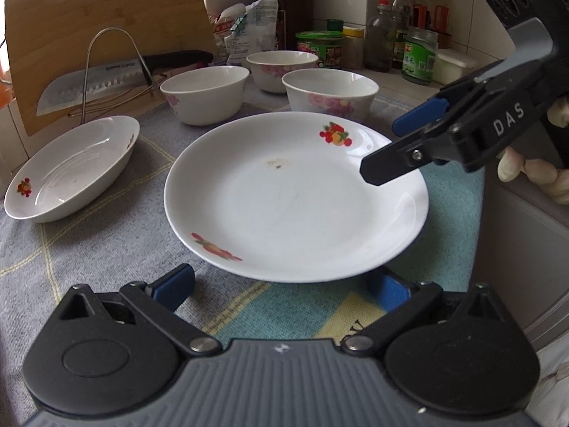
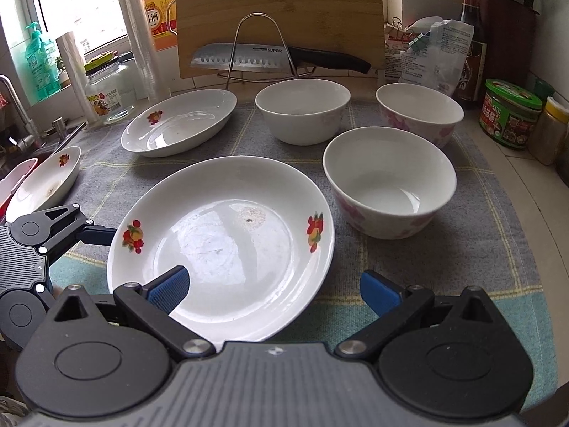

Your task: Organize plates and bowls

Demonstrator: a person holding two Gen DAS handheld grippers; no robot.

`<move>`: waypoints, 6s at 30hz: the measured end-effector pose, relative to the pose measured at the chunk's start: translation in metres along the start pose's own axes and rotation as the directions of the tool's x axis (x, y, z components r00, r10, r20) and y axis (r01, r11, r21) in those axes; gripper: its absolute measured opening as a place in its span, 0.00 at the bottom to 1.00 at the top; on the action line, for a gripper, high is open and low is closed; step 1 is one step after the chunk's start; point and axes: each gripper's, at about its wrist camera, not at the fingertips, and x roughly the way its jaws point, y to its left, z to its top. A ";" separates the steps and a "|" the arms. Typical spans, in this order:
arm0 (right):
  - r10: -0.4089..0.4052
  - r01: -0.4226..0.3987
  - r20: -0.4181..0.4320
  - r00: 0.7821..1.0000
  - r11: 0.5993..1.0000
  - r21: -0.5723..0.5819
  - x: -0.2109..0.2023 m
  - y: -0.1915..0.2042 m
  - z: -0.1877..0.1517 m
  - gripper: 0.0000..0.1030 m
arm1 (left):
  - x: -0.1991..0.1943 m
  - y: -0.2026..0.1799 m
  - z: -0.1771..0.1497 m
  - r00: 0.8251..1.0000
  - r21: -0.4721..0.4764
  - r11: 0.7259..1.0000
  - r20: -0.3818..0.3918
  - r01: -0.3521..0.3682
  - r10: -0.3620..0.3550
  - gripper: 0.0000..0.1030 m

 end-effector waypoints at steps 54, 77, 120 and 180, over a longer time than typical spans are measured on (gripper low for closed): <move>0.150 -0.151 -0.078 0.986 0.988 -0.016 0.053 -0.004 0.032 1.00 | 0.008 0.018 0.007 0.989 0.112 0.984 0.025 0.139 -0.143 0.99; 0.207 -0.200 -0.025 0.978 0.966 0.165 0.047 -0.013 0.031 1.00 | 0.005 0.022 0.007 0.985 0.152 0.974 0.009 0.169 -0.172 0.99; 0.268 -0.265 -0.033 0.963 0.962 0.065 0.045 0.024 0.053 1.00 | -0.043 0.034 -0.004 0.991 0.089 0.988 0.045 0.125 -0.129 0.99; 0.477 -0.525 -0.226 0.850 0.802 -0.284 0.158 0.292 0.149 1.00 | -0.179 0.186 -0.110 0.974 -0.270 0.939 0.013 -0.214 0.226 0.98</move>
